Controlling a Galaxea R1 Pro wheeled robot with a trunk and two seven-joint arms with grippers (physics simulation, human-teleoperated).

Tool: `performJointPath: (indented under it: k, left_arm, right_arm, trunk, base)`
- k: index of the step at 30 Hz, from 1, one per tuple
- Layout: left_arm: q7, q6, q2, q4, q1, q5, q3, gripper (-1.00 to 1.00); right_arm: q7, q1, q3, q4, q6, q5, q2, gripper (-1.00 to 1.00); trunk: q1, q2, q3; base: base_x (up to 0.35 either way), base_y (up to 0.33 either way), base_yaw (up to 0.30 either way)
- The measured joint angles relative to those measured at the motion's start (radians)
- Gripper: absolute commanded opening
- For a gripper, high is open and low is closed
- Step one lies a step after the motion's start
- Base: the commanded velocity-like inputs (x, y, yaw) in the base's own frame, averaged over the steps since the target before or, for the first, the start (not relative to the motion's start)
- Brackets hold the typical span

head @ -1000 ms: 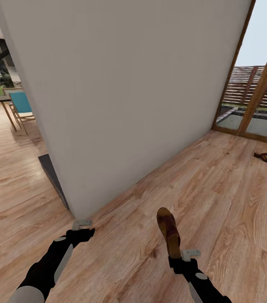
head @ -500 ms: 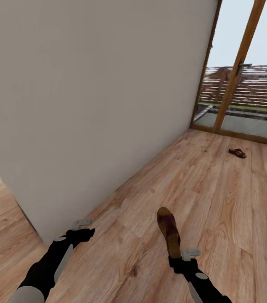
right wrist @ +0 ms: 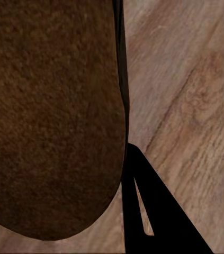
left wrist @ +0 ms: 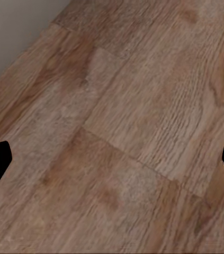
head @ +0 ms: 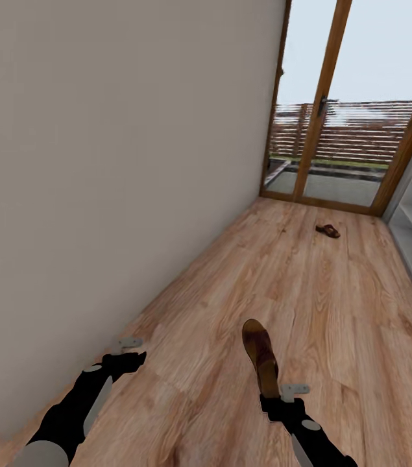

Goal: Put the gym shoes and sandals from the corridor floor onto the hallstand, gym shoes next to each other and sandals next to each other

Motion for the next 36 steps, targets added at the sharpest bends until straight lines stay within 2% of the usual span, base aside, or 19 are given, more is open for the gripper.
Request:
performJointPath:
  k: [36]
  left_arm:
    - [0.0, 0.0, 0.0, 0.0, 0.0, 0.0, 0.0, 1.0]
  right_arm:
    - [0.0, 0.0, 0.0, 0.005, 0.0, 0.0, 0.0, -1.0]
  trunk:
    - [0.0, 0.0, -0.001]
  base:
    - [0.284, -0.001, -0.292]
